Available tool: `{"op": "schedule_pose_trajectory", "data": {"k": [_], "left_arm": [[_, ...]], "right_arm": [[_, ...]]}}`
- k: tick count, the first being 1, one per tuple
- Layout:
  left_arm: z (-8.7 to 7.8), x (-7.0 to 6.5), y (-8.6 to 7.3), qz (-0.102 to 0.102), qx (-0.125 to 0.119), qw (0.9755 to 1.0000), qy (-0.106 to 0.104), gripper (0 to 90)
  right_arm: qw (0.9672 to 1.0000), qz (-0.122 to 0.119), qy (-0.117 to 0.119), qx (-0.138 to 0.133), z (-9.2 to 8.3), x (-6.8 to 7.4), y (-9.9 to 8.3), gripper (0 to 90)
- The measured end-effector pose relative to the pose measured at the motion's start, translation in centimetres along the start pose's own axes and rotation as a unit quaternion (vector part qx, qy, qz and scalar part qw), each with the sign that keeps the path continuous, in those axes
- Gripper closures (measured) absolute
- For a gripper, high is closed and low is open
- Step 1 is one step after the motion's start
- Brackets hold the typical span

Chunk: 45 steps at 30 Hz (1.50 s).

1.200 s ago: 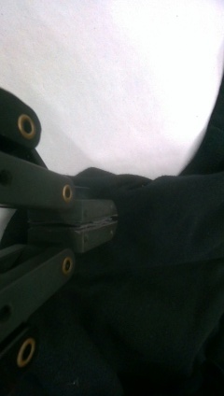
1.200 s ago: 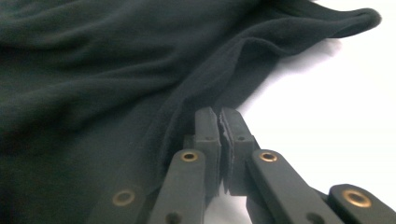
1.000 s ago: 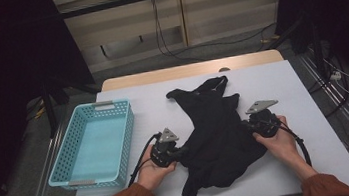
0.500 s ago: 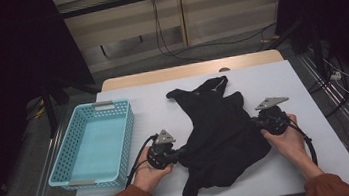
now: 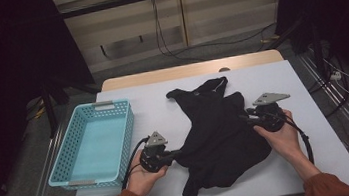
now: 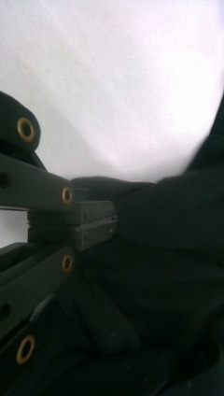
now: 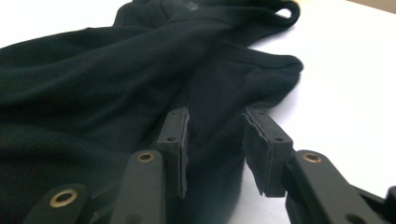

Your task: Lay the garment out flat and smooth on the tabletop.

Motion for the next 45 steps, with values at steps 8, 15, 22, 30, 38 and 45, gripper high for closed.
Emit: {"op": "schedule_pose_trajectory", "data": {"k": [8, 15, 22, 30, 38, 45], "left_arm": [[-0.2, 0.4, 0.4, -0.009, -0.020, 0.9998, 0.003, 83.9], [-0.9, 1.0, 1.0, -0.019, -0.048, 0.9985, 0.019, 73.1], [-0.5, 1.7, 1.6, -0.023, -0.053, 0.9977, 0.035, 67.2], [1.5, 3.6, 1.9, -0.019, -0.023, 0.9975, 0.064, 63.9], [3.6, 4.3, 2.6, -0.018, -0.009, 0.9968, 0.077, 58.6], [4.7, 2.7, 3.8, -0.009, -0.014, 0.9985, 0.053, 51.4]], "right_arm": [[0.9991, -0.020, -0.001, 0.038, 1.9, 0.5, -0.7, 78.4], [0.9998, 0.003, -0.020, 0.006, 0.3, -1.0, 0.0, 90.0], [0.9996, 0.020, -0.015, 0.010, 0.5, -1.8, -0.3, 83.1], [0.9987, 0.012, -0.031, 0.039, 2.5, -1.9, -0.7, 70.6], [0.9982, 0.013, -0.006, 0.058, 3.1, -1.7, -1.2, 88.1], [0.9976, 0.007, -0.044, 0.054, 2.0, -2.7, -1.2, 90.0]]}}
Point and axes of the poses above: each handheld gripper's, and its own axes: z roughly forward along the jaws, y roughly out of its top, x roughly to its left, the point moved 5 cm from there along z, roughly forward along the jaws, and after that the axes turned 11 degrees about -y, right-handed, at the moved point
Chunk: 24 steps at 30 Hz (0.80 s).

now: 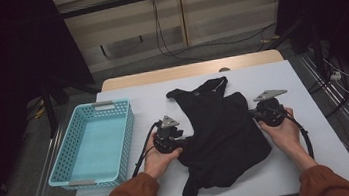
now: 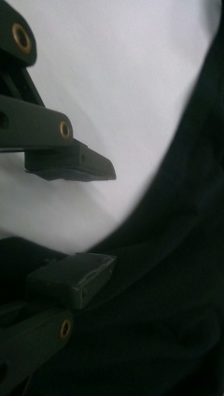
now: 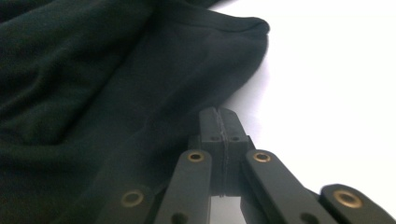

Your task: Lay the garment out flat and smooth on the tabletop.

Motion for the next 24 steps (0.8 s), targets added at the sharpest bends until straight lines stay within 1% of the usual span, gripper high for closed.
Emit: {"op": "schedule_pose_trajectory", "data": {"k": [1, 3, 5, 6, 7, 9, 10, 12, 13, 14, 15, 16, 17, 18, 19, 20, 21, 22, 23, 24], "left_arm": [[0.2, -0.2, 0.0, 0.006, 0.003, 1.0000, 0.000, 49.8], [0.5, -0.6, 0.0, 0.007, 0.006, 1.0000, -0.002, 48.9], [0.8, -1.3, 0.1, 0.021, 0.009, 0.9997, -0.006, 48.8], [0.9, -1.5, 0.1, 0.023, 0.010, 0.9996, -0.010, 48.8], [0.9, -1.6, 0.1, 0.024, 0.009, 0.9996, -0.012, 48.4], [1.2, -1.8, 0.0, 0.025, 0.011, 0.9996, -0.013, 48.1], [1.4, -1.7, -0.1, 0.029, 0.011, 0.9995, -0.011, 48.1], [1.6, -1.8, -0.1, 0.014, 0.011, 0.9996, -0.020, 48.4], [1.6, -1.9, -0.1, 0.011, 0.012, 0.9993, -0.032, 51.4], [1.6, -2.1, -0.1, 0.011, 0.011, 0.9992, -0.038, 58.7], [1.6, -2.2, -0.1, 0.005, 0.012, 0.9990, -0.043, 63.6], [1.7, -2.3, -0.1, 0.001, 0.010, 0.9982, -0.059, 69.6], [1.7, -2.4, -0.1, 0.007, 0.011, 0.9981, -0.061, 79.8], [1.6, -2.4, -0.1, 0.003, 0.011, 0.9979, -0.063, 82.2], [1.6, -2.4, 0.0, 0.001, 0.010, 0.9981, -0.061, 86.0], [1.3, -2.2, 0.0, 0.006, 0.014, 0.9983, -0.057, 87.4], [1.1, -2.0, 0.1, 0.007, 0.014, 0.9986, -0.051, 87.8], [0.8, -1.8, 0.1, 0.001, 0.012, 0.9987, -0.050, 88.1], [0.6, -1.6, 0.1, -0.002, 0.013, 0.9987, -0.049, 88.2], [0.3, -1.2, 0.2, -0.002, 0.013, 0.9992, -0.038, 88.2]], "right_arm": [[1.0000, -0.002, -0.005, 0.001, -0.1, -0.2, -0.1, 90.0], [0.9999, -0.003, -0.010, 0.005, -0.2, -0.6, -0.4, 90.0], [0.9997, -0.005, -0.019, 0.012, -0.2, -1.0, -0.8, 90.0], [0.9997, -0.002, -0.021, 0.013, -0.3, -1.2, -0.9, 90.0], [0.9996, -0.003, -0.026, 0.013, -0.4, -1.4, -1.0, 90.0], [0.9996, -0.002, -0.026, 0.015, -0.5, -1.7, -1.3, 90.0], [0.9995, 0.001, -0.026, 0.016, -0.5, -1.7, -1.4, 90.0], [0.9997, 0.000, -0.019, 0.015, -0.4, -1.6, -1.5, 90.0], [0.9997, -0.001, -0.017, 0.015, -0.4, -1.5, -1.5, 90.0], [0.9998, -0.006, -0.013, 0.014, -0.3, -1.3, -1.5, 90.0], [0.9998, -0.010, -0.012, 0.014, -0.3, -1.1, -1.4, 90.0], [0.9998, -0.011, -0.012, 0.014, -0.2, -1.0, -1.4, 90.0], [0.9998, -0.014, -0.008, 0.013, -0.1, -0.9, -1.3, 90.0], [0.9998, -0.016, -0.007, 0.013, -0.1, -0.8, -1.3, 90.0], [0.9998, -0.015, -0.007, 0.013, 0.0, -0.8, -1.3, 90.0], [0.9998, -0.016, -0.006, 0.013, 0.0, -0.8, -1.3, 90.0], [0.9998, -0.016, -0.007, 0.011, -0.1, -0.9, -1.3, 90.0], [0.9998, -0.014, -0.008, 0.011, -0.1, -0.9, -1.3, 90.0], [0.9998, -0.015, -0.010, 0.011, -0.2, -1.1, -1.3, 90.0], [0.9998, -0.013, -0.012, 0.013, -0.2, -1.2, -1.3, 90.0]]}}
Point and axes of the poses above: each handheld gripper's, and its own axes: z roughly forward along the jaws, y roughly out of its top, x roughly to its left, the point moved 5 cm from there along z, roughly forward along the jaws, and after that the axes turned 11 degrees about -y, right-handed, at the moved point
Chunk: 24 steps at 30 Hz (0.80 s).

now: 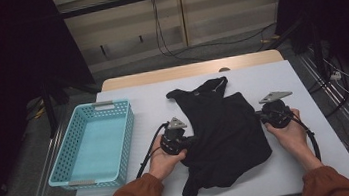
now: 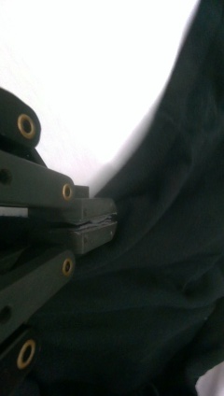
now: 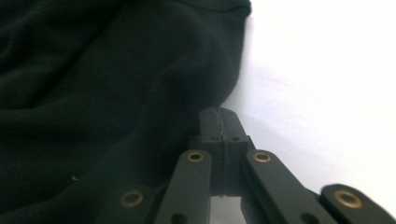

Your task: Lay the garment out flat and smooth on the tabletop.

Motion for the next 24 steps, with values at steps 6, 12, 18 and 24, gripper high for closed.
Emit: {"op": "schedule_pose_trajectory", "data": {"k": [6, 12, 18, 24], "left_arm": [[-2.0, 1.6, 0.1, -0.019, -0.016, 0.9990, 0.037, 88.3], [-2.6, 2.7, -0.3, -0.038, -0.014, 0.9976, 0.057, 88.3], [-2.7, 3.4, -0.5, -0.035, -0.007, 0.9965, 0.075, 88.3], [-3.1, 4.1, -0.7, -0.047, -0.008, 0.9953, 0.084, 88.2]], "right_arm": [[0.9998, 0.005, -0.017, 0.010, -0.6, -1.1, -0.6, 90.0], [0.9994, 0.008, -0.025, 0.025, -1.7, -2.0, -2.0, 90.0], [0.9992, -0.002, -0.021, 0.033, -3.3, -2.0, -3.7, 90.0], [0.9991, 0.000, -0.014, 0.039, -5.5, -2.1, -5.5, 90.0]]}}
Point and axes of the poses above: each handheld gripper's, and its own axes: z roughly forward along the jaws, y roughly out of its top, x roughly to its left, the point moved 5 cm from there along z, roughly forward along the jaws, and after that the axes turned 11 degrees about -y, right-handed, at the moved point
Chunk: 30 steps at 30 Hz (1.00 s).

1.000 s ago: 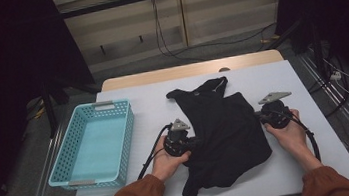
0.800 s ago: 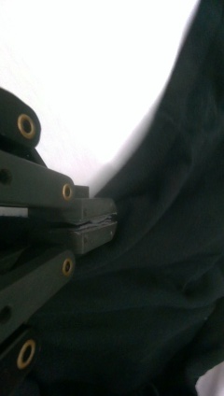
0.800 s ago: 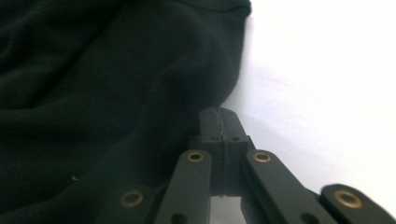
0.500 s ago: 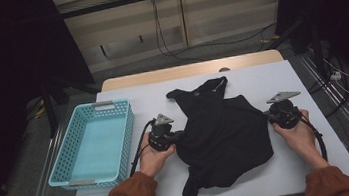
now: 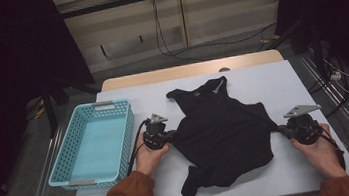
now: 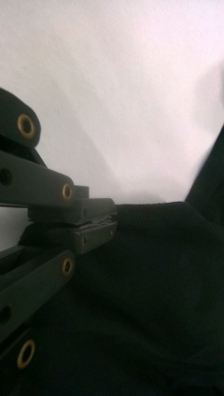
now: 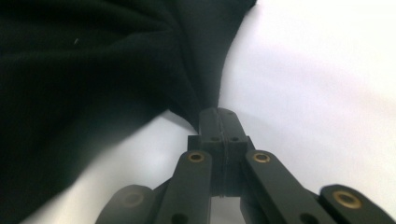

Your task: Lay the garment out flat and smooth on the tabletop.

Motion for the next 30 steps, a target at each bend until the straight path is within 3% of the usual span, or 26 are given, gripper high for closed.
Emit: {"op": "schedule_pose_trajectory", "data": {"k": [6, 9, 12, 16, 17, 20, 25, 30], "left_arm": [[-0.2, 0.7, 0.1, -0.015, -0.009, 0.9997, 0.014, 88.2], [-0.1, 1.0, 0.2, -0.023, -0.017, 0.9995, 0.013, 87.5], [-0.2, 0.9, 0.2, -0.021, -0.019, 0.9996, 0.009, 85.2], [-0.6, 0.6, 0.5, -0.024, -0.034, 0.9991, 0.003, 76.3], [-0.9, 0.6, 0.6, -0.027, -0.039, 0.9989, 0.001, 71.3], [-1.8, 0.3, 0.7, -0.030, -0.053, 0.9981, -0.010, 68.3], [-3.1, -1.0, 0.4, -0.007, -0.063, 0.9979, -0.016, 63.7], [-4.0, -3.2, -0.4, 0.025, -0.057, 0.9974, -0.036, 57.7]], "right_arm": [[1.0000, 0.002, -0.005, 0.007, -1.6, -0.2, -1.6, 90.0], [1.0000, 0.004, 0.005, -0.003, -2.1, -0.1, -2.1, 90.0], [0.9995, 0.003, 0.009, -0.031, -2.3, -0.1, -1.4, 90.0], [0.9985, 0.006, 0.020, -0.051, -1.9, 0.4, 0.0, 81.0], [0.9980, 0.004, 0.025, -0.058, -1.8, 0.6, 0.4, 78.4], [0.9957, -0.008, 0.044, -0.081, -2.3, 2.1, 1.5, 72.9], [0.9914, -0.037, 0.076, -0.100, -3.4, 5.5, 2.7, 64.6], [0.9836, -0.053, 0.118, -0.126, -4.7, 8.7, 4.0, 63.1]]}}
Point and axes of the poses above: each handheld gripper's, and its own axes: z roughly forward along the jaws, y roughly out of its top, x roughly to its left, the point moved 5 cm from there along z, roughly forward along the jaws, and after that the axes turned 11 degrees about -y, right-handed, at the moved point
